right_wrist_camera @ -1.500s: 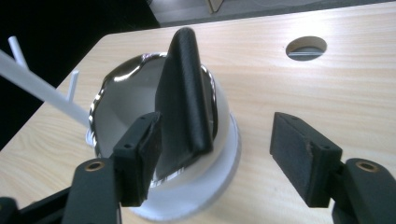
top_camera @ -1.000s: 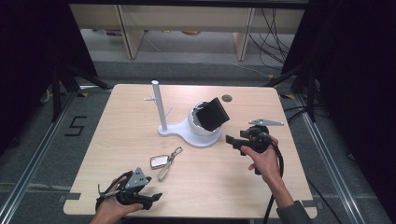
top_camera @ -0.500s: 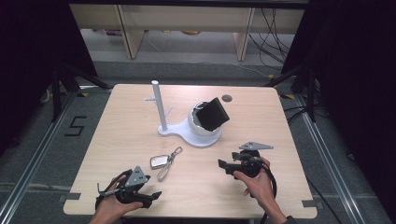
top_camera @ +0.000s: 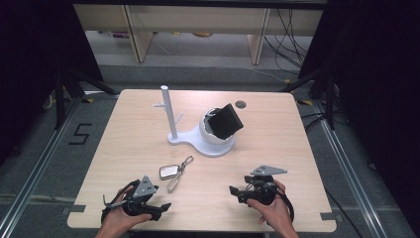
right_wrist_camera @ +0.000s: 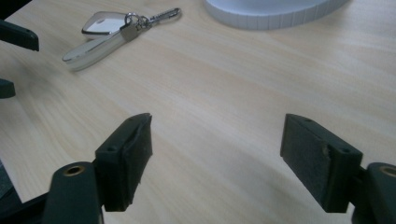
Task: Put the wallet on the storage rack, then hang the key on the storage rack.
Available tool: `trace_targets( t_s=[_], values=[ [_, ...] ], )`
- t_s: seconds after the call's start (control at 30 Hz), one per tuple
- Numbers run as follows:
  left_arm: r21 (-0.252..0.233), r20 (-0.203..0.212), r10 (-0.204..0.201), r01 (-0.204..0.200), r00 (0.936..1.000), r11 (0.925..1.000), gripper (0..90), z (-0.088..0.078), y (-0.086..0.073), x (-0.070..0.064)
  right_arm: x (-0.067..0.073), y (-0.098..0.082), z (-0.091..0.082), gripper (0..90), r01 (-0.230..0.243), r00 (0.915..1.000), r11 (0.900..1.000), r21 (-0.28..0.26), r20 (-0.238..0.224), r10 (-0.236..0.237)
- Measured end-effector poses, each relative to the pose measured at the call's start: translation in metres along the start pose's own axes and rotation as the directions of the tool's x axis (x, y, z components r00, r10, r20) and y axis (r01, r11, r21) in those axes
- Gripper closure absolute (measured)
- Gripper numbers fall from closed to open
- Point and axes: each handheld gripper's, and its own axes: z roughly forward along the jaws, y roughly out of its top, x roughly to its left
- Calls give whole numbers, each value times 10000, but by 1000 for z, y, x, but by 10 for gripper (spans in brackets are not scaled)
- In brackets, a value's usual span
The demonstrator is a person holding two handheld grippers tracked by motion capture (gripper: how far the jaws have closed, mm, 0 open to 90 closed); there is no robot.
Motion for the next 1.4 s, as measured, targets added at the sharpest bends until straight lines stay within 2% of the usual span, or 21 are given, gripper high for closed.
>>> trace_targets(
  t_s=[0.13,0.17,0.2,0.23,0.27,0.33,0.4,0.43,0.5,0.53,0.63,0.73,0.8,0.87,0.97,1.03,1.1,1.23,1.3,1.37,1.4],
  values=[
    [42,-47,31,-31,10000,10000,260,1,1,1,1,-7,-6,224,-151,9997,9998,134,185,149],
    [51,-68,30,-30,10000,10000,258,1,1,1,2,-9,-6,225,-405,9992,9991,83,61,404],
    [8,-17,-29,29,10000,10000,257,1,1,1,1,-11,-7,226,-258,9995,9995,186,170,255],
    [65,-59,2,-2,10000,10000,255,1,1,2,3,-13,-7,225,-594,9982,9979,273,10,594],
    [10,-108,-12,12,9999,10000,252,1,1,3,0,-14,-7,226,-170,9998,9997,198,67,169],
    [-10,-104,-78,78,9999,10000,248,1,2,4,2,-16,-9,226,-92,9999,9994,325,144,87],
    [-87,-155,-210,209,9997,9997,245,1,3,4,7,-19,-9,226,-439,9990,9985,327,27,438],
    [-92,-233,-215,212,9995,9997,243,2,4,5,3,-18,-8,226,111,9999,9995,288,-7,-111],
    [-222,-234,-327,322,9992,9992,242,3,8,6,4,-19,-8,226,-69,10000,9992,402,-23,70],
    [-231,-252,-304,298,9992,9993,242,3,10,7,7,-20,-8,228,-415,9991,9982,437,20,415],
    [-247,-170,-114,110,9998,9996,248,2,22,12,4,-19,-7,233,17,10000,9993,367,74,-20],
    [-257,-366,-75,66,9993,9996,257,3,38,20,5,-19,-7,239,-119,9999,9990,439,3,119],
    [-216,-378,-171,163,9991,9996,262,6,49,27,6,-19,-8,242,85,9999,9993,372,97,-89],
    [121,-472,-293,299,9985,9995,279,12,60,35,7,-19,-9,246,102,9997,9991,421,212,-111],
    [539,-574,-294,325,9979,9980,294,24,75,41,8,-19,-7,249,149,9999,9991,400,-34,-147],
    [1008,-503,-70,121,9987,9948,300,31,84,45,8,-19,-7,250,280,9995,9985,462,97,-284],
    [1522,-327,220,-167,9992,9882,328,39,93,50,9,-18,-7,251,37,10000,9988,486,28,-39],
    [2239,-165,270,-226,9995,9744,354,54,107,54,6,-18,-7,251,293,9996,9987,421,15,-294],
    [2509,-199,12,38,9998,9680,371,61,114,54,7,-18,-7,251,371,9993,9984,423,47,-373],
    [2706,-31,302,-282,9995,9623,398,67,121,57,7,-19,-5,251,305,9993,9987,410,-208,-296],
    [2738,-51,297,-272,9995,9614,401,70,124,56,9,-19,-6,252,121,9999,9982,585,-72,-117]
  ],
)
